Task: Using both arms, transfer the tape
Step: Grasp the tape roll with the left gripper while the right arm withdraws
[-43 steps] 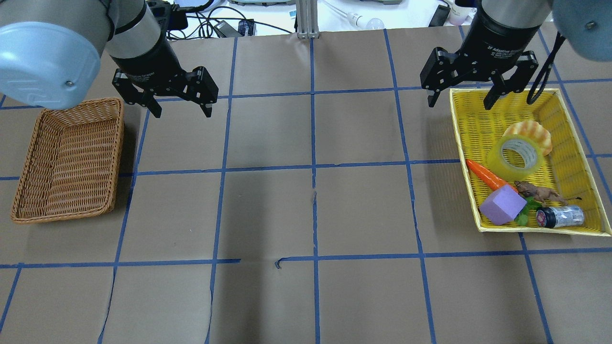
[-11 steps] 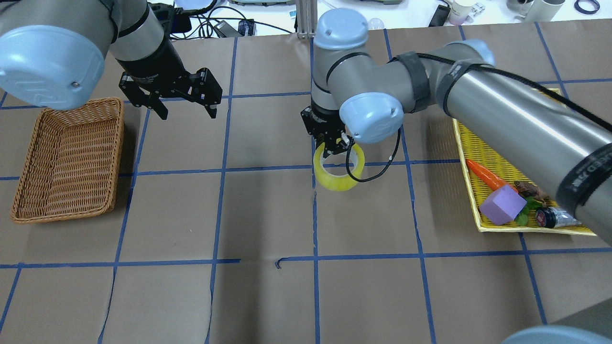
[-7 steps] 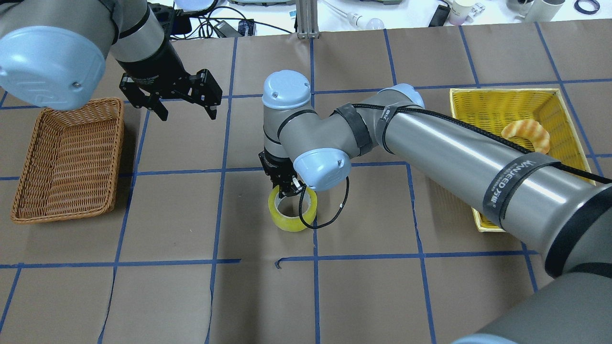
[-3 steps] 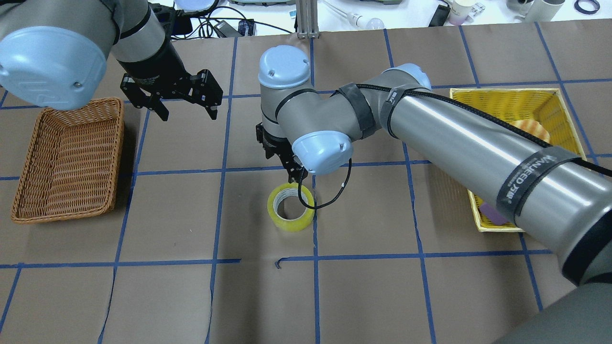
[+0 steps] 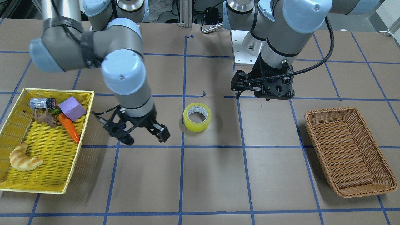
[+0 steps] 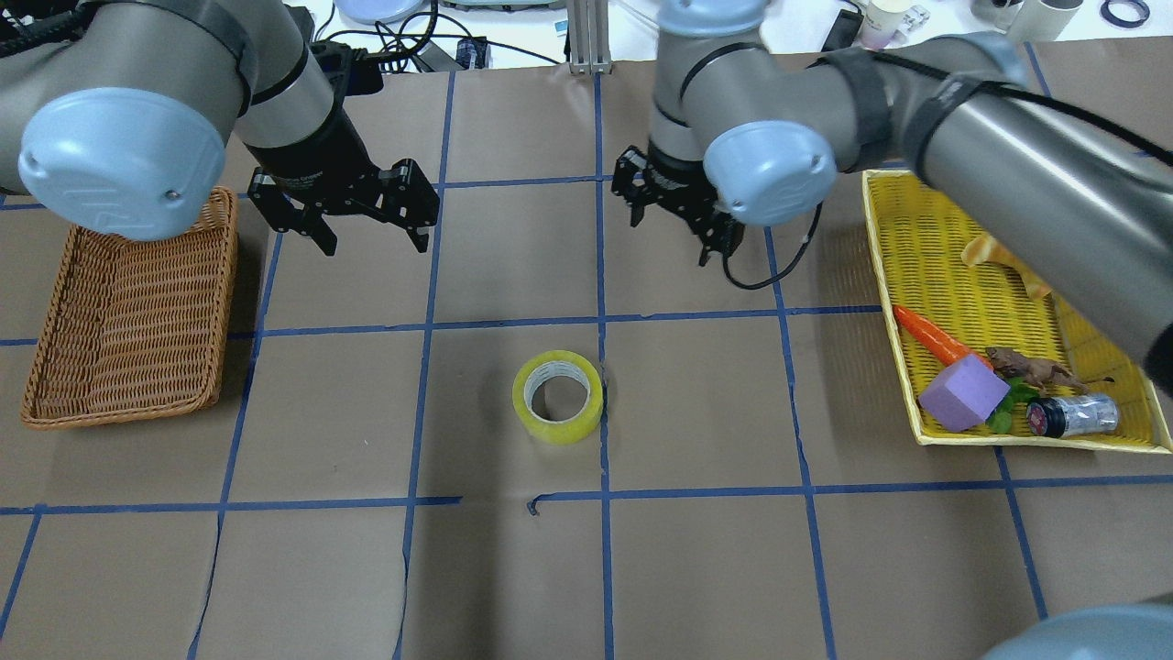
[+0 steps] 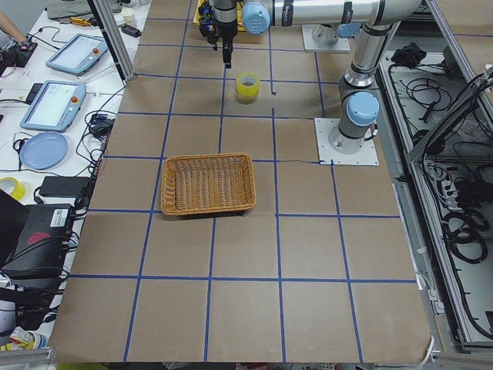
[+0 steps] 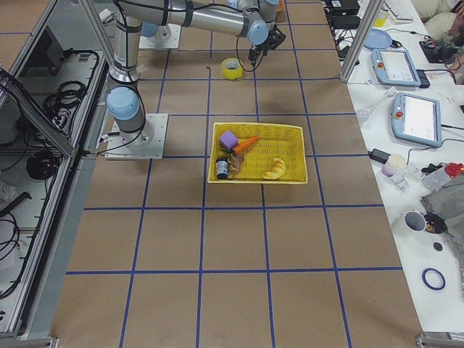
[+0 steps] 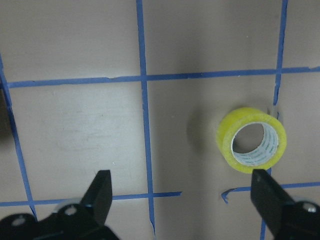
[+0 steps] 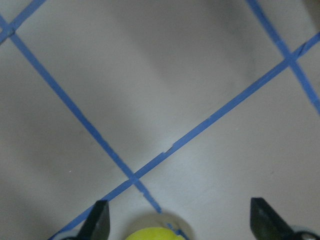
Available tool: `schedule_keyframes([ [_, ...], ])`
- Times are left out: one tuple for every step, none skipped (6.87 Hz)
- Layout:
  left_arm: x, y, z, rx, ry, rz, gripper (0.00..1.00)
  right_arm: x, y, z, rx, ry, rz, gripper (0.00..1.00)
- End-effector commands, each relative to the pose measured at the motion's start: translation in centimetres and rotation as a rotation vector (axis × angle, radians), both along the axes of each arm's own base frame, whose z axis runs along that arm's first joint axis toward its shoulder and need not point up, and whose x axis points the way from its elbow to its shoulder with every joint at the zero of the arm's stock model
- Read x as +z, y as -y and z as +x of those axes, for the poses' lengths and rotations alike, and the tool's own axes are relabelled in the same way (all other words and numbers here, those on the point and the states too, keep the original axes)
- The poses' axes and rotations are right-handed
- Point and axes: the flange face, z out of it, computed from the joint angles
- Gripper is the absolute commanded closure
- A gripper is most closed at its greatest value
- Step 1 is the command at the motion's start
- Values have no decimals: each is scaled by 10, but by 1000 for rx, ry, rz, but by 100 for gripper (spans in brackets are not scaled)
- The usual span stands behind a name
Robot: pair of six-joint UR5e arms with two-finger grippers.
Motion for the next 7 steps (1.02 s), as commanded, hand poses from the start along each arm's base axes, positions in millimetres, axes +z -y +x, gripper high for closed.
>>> schedule_keyframes([
  [-32, -19, -54, 40, -4, -25, 0, 31, -5, -75, 231, -28, 41, 0],
  [-67, -34, -85, 18, -8, -40, 0, 31, -4, -95, 223, -85, 62, 0],
  [-108, -46, -91, 36, -12, -48, 0, 33, 0, -131, 181, -158, 82, 0],
  [-149, -58, -90, 33, -10, -38, 0, 50, -1, -141, 211, -148, 55, 0],
  [-183, -71, -87, 28, 5, 15, 0, 62, -7, -143, 393, -151, 36, 0],
  [-203, -79, -88, 22, 16, 55, 0, 69, -6, -145, 451, -146, 23, 0],
  [-217, -82, -96, 2, 22, 57, 0, 72, -7, -145, 470, -148, 20, 0],
])
